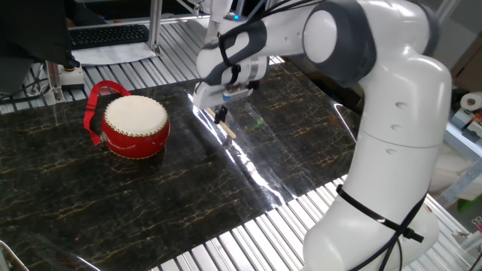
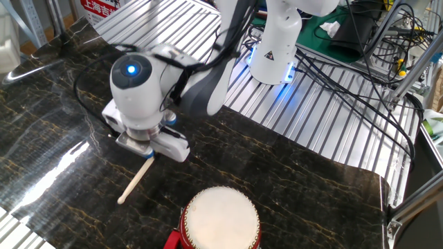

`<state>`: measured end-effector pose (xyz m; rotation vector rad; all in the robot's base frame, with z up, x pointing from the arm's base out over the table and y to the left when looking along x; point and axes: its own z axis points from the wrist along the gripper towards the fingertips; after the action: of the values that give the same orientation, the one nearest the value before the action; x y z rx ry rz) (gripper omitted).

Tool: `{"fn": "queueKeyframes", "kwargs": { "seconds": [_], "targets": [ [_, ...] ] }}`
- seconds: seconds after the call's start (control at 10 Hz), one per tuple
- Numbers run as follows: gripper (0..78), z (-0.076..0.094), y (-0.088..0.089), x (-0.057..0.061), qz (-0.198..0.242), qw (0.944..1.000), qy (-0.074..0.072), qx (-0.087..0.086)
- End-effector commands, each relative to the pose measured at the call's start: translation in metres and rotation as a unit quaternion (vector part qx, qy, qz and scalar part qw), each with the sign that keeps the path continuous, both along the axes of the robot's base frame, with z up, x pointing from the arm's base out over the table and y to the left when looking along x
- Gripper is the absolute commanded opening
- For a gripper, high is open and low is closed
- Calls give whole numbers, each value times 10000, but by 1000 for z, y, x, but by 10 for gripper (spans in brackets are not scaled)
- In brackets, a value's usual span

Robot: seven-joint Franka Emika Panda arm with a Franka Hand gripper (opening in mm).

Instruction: Play the drum

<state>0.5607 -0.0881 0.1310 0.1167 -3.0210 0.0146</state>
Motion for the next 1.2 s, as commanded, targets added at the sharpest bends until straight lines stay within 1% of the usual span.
{"fn": "queueKeyframes", "kwargs": {
  "seconds": [0.1,0.2,0.3,0.4,0.5,0.6,0.7,0.8,0.9,1.0,1.1,1.2],
  "targets": [
    [11,42,22,-13,-271,9993,227,-82],
    [11,42,22,-13,-294,9991,293,-84],
    [11,42,22,-13,-230,9988,429,-110],
    [11,42,22,-13,-6,9980,497,-395],
    [11,42,22,-13,294,9953,495,-779],
    [11,42,22,-13,432,9962,328,-687],
    [11,42,22,-13,470,9969,232,-592],
    [11,42,22,-13,515,9982,153,-272],
    [11,42,22,-13,494,9984,172,-232],
    [11,50,29,-15,283,9988,371,-115],
    [11,68,44,-19,38,9990,435,-37],
    [11,77,53,-22,-75,9989,453,-9]
  ]
}}
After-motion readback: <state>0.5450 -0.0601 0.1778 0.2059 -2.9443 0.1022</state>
